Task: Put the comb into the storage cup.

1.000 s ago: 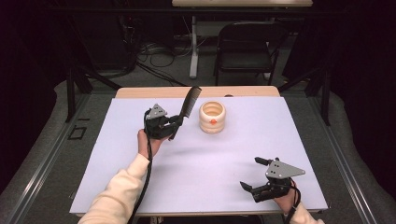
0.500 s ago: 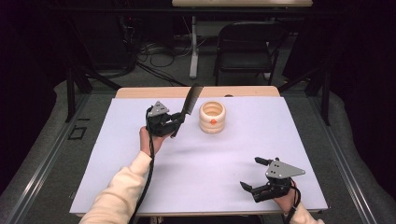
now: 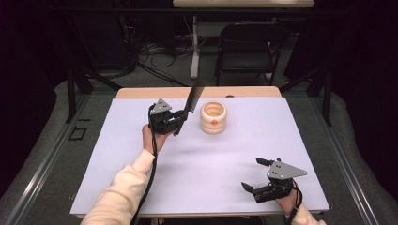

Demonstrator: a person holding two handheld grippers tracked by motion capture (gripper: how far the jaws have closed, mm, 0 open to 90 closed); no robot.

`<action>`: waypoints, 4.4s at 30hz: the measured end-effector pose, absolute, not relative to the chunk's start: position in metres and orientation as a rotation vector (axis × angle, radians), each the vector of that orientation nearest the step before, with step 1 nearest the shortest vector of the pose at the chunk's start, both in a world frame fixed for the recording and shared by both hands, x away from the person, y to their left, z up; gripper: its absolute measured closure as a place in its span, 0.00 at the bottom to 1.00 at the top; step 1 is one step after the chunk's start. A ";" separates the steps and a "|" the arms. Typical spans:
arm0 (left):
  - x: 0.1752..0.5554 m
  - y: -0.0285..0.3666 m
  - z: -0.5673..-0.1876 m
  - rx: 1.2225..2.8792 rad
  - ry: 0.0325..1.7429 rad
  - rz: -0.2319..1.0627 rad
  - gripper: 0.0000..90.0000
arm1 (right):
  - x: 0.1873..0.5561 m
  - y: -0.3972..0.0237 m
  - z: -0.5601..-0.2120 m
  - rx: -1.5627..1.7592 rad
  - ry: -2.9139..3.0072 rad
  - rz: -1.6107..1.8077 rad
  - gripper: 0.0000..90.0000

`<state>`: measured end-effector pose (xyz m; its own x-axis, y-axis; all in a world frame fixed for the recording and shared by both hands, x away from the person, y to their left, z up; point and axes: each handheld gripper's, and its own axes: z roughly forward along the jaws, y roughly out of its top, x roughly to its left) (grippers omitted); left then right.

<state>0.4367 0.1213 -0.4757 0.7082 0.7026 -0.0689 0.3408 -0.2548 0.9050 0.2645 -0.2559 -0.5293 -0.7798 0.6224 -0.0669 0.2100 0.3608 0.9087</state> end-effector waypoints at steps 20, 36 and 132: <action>0.443 0.111 -0.470 1.870 0.796 0.440 0.81 | 0.264 -0.256 -0.529 0.728 2.224 1.400 0.01; 0.451 0.102 -0.467 1.887 0.791 0.446 0.81 | 0.264 -0.256 -0.529 0.726 2.224 1.400 0.01; 0.491 0.029 -0.441 1.737 0.741 0.509 0.81 | 0.265 -0.258 -0.529 0.744 2.223 1.412 0.00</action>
